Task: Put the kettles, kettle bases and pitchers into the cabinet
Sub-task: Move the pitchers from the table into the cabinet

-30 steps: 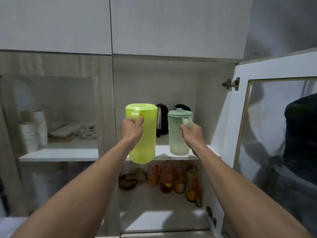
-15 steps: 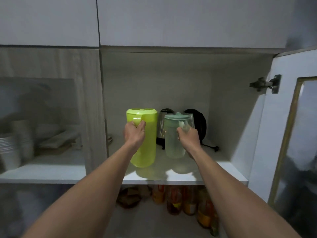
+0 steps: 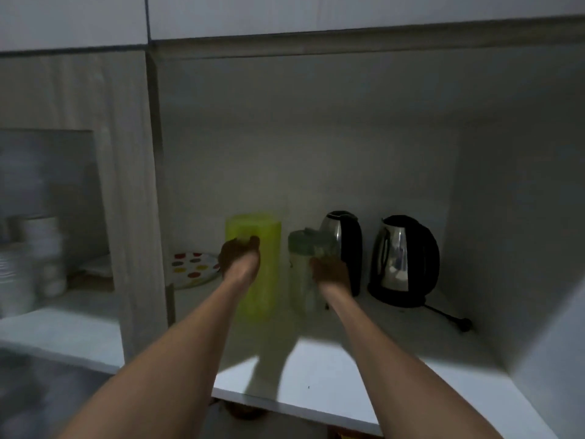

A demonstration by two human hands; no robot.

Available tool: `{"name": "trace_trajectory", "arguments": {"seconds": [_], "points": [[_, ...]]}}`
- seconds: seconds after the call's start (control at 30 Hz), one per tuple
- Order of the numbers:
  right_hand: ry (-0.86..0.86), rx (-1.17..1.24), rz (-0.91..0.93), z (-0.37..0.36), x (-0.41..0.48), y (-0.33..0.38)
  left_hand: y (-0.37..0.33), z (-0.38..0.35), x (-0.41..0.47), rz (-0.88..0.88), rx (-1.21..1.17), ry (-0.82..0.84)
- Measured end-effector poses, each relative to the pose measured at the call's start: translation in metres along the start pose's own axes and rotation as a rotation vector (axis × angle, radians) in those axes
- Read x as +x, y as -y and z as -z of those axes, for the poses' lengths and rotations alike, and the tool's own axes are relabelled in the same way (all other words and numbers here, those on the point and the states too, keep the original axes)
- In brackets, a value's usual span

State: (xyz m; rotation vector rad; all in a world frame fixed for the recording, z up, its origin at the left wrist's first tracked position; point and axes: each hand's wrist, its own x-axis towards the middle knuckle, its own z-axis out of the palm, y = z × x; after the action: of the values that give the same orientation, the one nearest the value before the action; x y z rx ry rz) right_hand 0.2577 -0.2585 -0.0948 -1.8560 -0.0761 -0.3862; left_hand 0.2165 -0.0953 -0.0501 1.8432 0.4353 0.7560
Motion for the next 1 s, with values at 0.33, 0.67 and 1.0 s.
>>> {"name": "trace_trajectory", "arguments": {"seconds": [0.33, 0.67, 1.0], "points": [[0.080, 0.167, 0.010, -0.058, 0.054, -0.042, 0.033, -0.034, 0.054, -0.021, -0.096, -0.085], [0.151, 0.060, -0.114, -0.069, 0.080, -0.038, 0.038, -0.040, 0.088, 0.038, 0.076, 0.004], [0.203, -0.263, -0.094, -0.034, 0.061, -0.019, 0.018, -0.026, 0.054, 0.036, 0.386, -0.121]]}}
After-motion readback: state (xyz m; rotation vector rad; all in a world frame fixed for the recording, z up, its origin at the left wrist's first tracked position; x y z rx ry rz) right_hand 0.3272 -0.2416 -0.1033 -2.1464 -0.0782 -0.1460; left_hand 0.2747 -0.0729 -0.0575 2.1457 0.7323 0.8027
